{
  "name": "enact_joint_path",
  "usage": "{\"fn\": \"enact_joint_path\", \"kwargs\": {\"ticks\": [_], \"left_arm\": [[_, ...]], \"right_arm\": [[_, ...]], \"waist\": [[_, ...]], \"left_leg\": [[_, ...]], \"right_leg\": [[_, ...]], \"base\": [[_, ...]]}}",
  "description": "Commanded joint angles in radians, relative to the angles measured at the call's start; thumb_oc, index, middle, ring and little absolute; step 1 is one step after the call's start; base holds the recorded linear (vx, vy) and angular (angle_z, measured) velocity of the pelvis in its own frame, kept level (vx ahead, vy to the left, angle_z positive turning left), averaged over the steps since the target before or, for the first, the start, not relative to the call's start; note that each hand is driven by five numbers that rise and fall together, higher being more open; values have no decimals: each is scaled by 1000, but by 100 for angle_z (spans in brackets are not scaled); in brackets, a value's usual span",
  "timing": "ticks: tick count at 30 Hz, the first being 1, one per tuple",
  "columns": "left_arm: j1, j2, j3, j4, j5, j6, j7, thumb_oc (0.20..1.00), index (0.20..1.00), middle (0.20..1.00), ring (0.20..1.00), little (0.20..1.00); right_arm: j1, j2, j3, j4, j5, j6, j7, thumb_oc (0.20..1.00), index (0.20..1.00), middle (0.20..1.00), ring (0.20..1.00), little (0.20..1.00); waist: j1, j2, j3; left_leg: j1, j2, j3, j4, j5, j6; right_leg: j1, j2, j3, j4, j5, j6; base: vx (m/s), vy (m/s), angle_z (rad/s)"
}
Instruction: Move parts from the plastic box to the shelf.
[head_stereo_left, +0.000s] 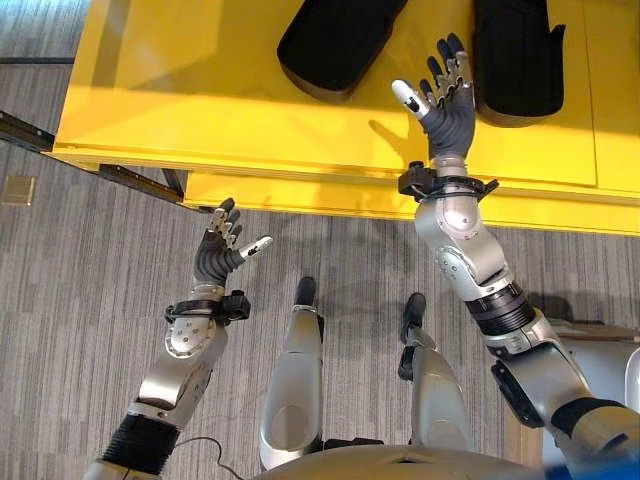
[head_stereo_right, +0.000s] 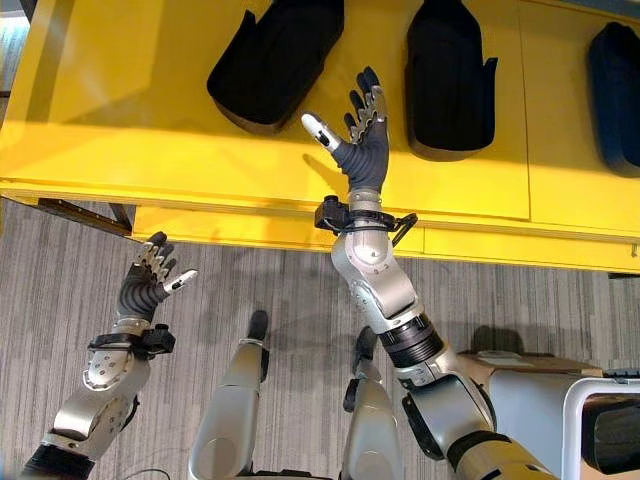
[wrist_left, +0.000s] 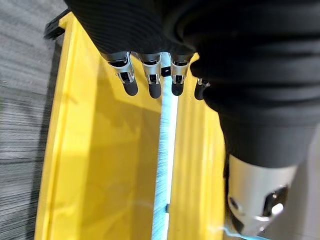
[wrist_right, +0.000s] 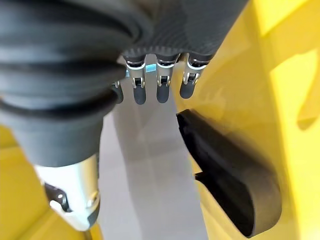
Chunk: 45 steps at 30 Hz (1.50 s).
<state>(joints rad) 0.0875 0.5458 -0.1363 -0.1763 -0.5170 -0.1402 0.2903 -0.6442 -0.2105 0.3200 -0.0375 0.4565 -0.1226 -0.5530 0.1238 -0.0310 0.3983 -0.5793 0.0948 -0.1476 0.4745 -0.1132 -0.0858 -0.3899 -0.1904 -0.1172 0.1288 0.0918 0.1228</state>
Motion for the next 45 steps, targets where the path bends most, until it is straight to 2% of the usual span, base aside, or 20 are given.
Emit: {"fn": "enact_joint_path", "kwargs": {"ticks": [1,3,10,21,30,35,40,42,45], "left_arm": [[-7,41,49,-117,63,-98,40,1000,1000,1000,1000,1000],[-11,34,116,-187,110,-122,70,1000,1000,1000,1000,1000],[-105,7,154,-197,177,-136,104,1000,1000,1000,1000,1000],[-246,-20,119,-49,228,-110,170,1000,1000,1000,1000,1000],[-358,-3,120,97,257,-89,229,1000,1000,1000,1000,1000],[-444,15,81,200,274,-68,254,1000,1000,1000,1000,1000],[-590,62,-3,361,263,-45,247,1000,1000,1000,1000,1000],[-703,89,-73,472,238,-29,235,1000,1000,1000,1000,1000],[-787,109,-124,536,233,-18,231,1000,1000,1000,1000,1000]], "right_arm": [[-37,-7,-42,-60,-40,-97,35,1000,1000,1000,1000,1000],[71,-7,-37,-121,-1,-117,69,1000,1000,1000,1000,1000],[145,7,5,-117,108,-127,118,1000,1000,1000,1000,1000],[125,25,35,-41,187,-116,133,1000,1000,1000,1000,1000],[83,30,54,35,243,-100,136,1000,1000,1000,1000,1000],[52,39,65,76,258,-97,131,1000,1000,1000,1000,1000],[-11,47,87,144,284,-94,132,1000,1000,1000,1000,1000],[-31,55,105,176,288,-91,131,1000,1000,1000,1000,1000],[-44,57,116,193,290,-91,130,1000,1000,1000,1000,1000]], "waist": [[15,18,-5],[4,9,-23],[-23,-12,-64],[-49,-26,-107],[-56,-33,-123],[-62,-39,-122],[-70,-42,-114],[-85,-42,-103],[-95,-45,-96]], "left_leg": [[52,-9,62,-127,71,21],[82,-3,60,-150,79,14],[147,15,68,-185,87,1],[173,19,82,-192,87,-1],[164,19,89,-178,77,-2],[151,19,92,-175,77,0],[130,20,101,-164,79,0],[110,22,109,-145,71,1],[96,23,112,-131,67,5]], "right_leg": [[93,-27,-44,158,-213,0],[118,-27,-48,140,-212,2],[169,-26,-50,111,-210,4],[198,-32,-47,90,-204,6],[205,-37,-47,78,-201,11],[201,-38,-45,68,-194,12],[184,-36,-38,61,-183,15],[171,-36,-32,62,-180,17],[157,-37,-25,62,-173,20]], "base": [[2,-69,9],[8,-50,9],[18,-7,0],[20,7,-1],[19,9,-1],[0,0,0],[3,26,-7],[4,67,-6],[11,64,-8]]}}
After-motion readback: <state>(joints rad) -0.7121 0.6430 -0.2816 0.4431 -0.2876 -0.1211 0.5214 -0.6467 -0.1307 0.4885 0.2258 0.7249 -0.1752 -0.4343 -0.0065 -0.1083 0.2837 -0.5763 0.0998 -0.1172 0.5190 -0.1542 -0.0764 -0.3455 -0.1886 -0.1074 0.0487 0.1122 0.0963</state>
